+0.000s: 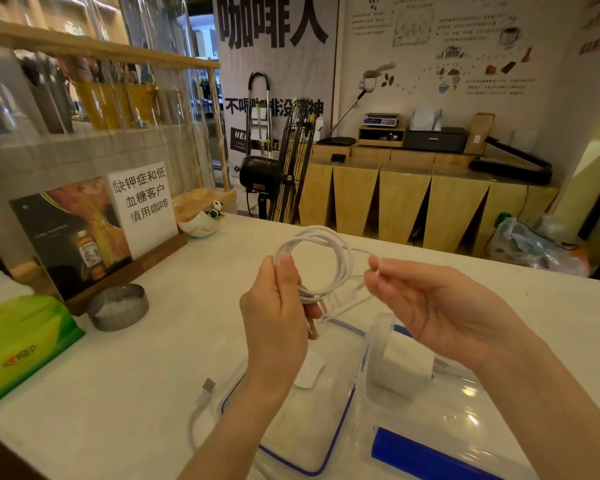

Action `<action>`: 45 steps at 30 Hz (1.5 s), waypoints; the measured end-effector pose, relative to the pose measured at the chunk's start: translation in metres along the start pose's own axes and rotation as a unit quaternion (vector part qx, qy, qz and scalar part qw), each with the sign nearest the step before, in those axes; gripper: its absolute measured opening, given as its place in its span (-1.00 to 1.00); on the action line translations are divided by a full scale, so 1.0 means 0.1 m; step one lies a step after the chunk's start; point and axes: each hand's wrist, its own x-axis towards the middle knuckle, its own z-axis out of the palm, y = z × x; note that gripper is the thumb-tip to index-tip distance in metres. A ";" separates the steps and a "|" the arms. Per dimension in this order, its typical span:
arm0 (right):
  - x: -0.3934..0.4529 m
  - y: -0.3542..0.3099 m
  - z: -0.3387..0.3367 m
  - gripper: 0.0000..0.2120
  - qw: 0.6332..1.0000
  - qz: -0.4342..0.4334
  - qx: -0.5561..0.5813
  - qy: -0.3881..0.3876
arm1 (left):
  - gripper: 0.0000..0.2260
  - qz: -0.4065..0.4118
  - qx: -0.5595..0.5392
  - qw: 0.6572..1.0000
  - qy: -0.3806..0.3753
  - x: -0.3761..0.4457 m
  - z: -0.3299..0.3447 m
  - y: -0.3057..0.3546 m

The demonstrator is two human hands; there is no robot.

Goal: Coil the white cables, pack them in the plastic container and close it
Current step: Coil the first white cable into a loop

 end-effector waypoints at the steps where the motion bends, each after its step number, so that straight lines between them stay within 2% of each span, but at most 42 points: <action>1: 0.00 0.00 0.01 -0.78 1.000 -0.015 0.022 0.014 | -0.70 0.000 -0.004 1.000 -0.010 -0.01 0.01 -0.02; 5: 0.05 0.07 0.03 -0.90 0.995 -0.068 -0.022 0.065 | -0.73 0.006 0.011 1.000 -0.022 -0.02 0.05 -0.05; 13: 0.04 0.26 0.09 -0.90 0.957 -0.178 -0.205 0.106 | -0.74 0.030 0.033 0.999 0.004 0.02 0.08 0.01; 19: 0.10 0.31 0.08 -0.96 0.917 -0.169 -0.331 0.144 | -0.77 0.012 0.024 1.000 -0.005 -0.02 0.07 -0.03; 24: 0.13 0.26 0.05 -0.80 0.894 -0.142 -0.394 0.157 | -0.76 0.010 -0.011 0.999 -0.042 -0.05 0.09 -0.01; 27: 0.16 0.24 0.04 -0.75 0.905 -0.083 -0.388 0.152 | -0.76 0.008 -0.034 0.998 -0.061 -0.03 0.06 0.02; 31: 0.13 0.23 0.04 -0.78 0.954 -0.032 -0.284 0.084 | -0.76 0.007 -0.055 0.989 -0.134 -0.01 0.05 0.03; 34: 0.11 0.23 0.04 -0.84 0.947 -0.034 -0.315 0.051 | -0.76 0.003 -0.022 0.991 -0.132 -0.04 0.07 0.02; 37: 0.10 0.22 0.04 -0.65 0.927 -0.011 -0.372 0.048 | -0.76 -0.023 0.012 0.992 -0.122 -0.02 0.07 -0.01; 38: 0.09 0.21 0.03 -0.65 0.921 -0.011 -0.384 0.054 | -0.76 -0.033 0.025 0.990 -0.135 -0.01 0.06 -0.01; 42: 0.07 0.13 -0.02 -0.78 0.915 -0.026 -0.391 0.092 | -0.73 -0.042 0.091 0.980 -0.172 0.03 0.06 -0.02; 45: 0.04 0.07 -0.05 -0.78 0.923 -0.021 -0.373 0.087 | -0.72 -0.032 0.158 0.969 -0.186 0.02 0.06 -0.04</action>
